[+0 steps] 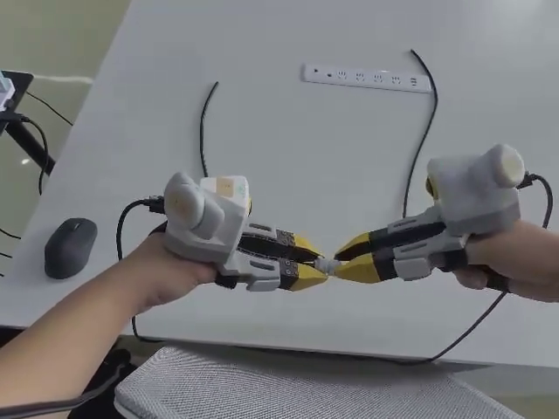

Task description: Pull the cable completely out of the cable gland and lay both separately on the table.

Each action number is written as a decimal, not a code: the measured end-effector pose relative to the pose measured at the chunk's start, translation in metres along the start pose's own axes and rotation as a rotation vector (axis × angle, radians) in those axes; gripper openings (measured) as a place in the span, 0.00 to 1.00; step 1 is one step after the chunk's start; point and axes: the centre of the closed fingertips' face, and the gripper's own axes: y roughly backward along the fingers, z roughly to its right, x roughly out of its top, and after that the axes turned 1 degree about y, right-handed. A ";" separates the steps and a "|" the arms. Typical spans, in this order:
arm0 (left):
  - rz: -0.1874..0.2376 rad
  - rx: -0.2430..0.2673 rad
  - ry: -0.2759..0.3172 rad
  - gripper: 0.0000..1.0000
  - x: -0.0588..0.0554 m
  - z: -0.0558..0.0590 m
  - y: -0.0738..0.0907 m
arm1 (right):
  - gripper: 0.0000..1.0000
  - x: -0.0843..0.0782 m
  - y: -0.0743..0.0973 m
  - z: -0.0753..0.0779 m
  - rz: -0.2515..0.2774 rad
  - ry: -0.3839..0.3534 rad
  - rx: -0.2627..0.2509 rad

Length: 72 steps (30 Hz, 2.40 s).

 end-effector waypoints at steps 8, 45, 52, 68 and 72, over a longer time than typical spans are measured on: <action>0.016 0.000 -0.020 0.15 0.004 0.001 0.001 | 0.13 -0.003 -0.001 -0.002 0.008 -0.097 0.074; 0.021 -0.007 0.101 0.15 -0.003 -0.005 0.005 | 0.07 -0.007 -0.014 0.001 -0.183 0.707 -0.321; 0.021 -0.004 0.106 0.15 -0.004 -0.003 0.005 | 0.08 -0.007 -0.014 0.001 -0.184 0.727 -0.338; 0.031 0.012 0.065 0.15 -0.002 0.001 0.007 | 0.09 -0.004 -0.013 0.000 -0.152 0.618 -0.356; 0.036 0.019 0.047 0.15 -0.001 0.000 0.008 | 0.15 0.001 -0.006 0.001 -0.114 0.548 -0.388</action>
